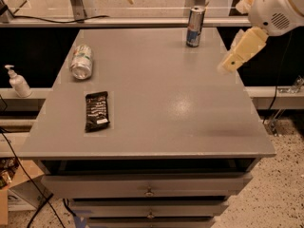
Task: Knock redbull can over
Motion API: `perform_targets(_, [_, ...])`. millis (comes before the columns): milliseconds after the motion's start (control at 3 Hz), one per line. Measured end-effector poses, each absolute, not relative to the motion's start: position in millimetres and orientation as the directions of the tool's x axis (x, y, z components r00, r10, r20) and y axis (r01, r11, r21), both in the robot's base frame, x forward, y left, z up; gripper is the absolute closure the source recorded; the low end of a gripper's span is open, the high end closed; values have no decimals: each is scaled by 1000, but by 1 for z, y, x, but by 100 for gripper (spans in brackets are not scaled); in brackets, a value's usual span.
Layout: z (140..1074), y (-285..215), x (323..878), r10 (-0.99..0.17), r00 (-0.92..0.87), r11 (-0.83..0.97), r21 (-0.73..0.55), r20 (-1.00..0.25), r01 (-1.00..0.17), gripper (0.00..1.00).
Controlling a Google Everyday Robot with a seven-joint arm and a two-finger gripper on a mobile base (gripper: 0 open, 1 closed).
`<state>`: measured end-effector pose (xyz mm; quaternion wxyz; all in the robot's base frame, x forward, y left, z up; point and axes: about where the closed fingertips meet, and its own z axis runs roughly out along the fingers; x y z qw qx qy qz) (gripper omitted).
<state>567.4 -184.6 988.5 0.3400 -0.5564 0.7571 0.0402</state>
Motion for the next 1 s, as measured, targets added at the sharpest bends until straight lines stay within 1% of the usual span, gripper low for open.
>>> perform_targets(333, [991,-191,613,-718,-153,475,-317,-680,-821,0])
perform_targets(667, [987,-201,652,-613,-164,553,-272,-773,-788,0])
perform_targets(1000, [977,-204,685,-521,-171,597,-214,-836,-773,0])
